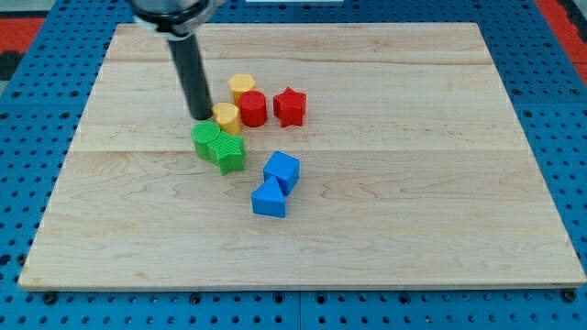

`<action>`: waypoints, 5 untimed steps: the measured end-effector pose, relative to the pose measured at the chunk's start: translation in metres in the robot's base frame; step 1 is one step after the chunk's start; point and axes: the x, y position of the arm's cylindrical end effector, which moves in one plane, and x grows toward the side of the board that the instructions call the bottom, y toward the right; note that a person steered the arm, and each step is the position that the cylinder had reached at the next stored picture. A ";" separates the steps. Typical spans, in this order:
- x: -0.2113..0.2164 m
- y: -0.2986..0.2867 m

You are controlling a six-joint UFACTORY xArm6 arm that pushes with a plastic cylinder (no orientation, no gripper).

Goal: Slide the green star closer to red star

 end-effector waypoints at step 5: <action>0.089 0.027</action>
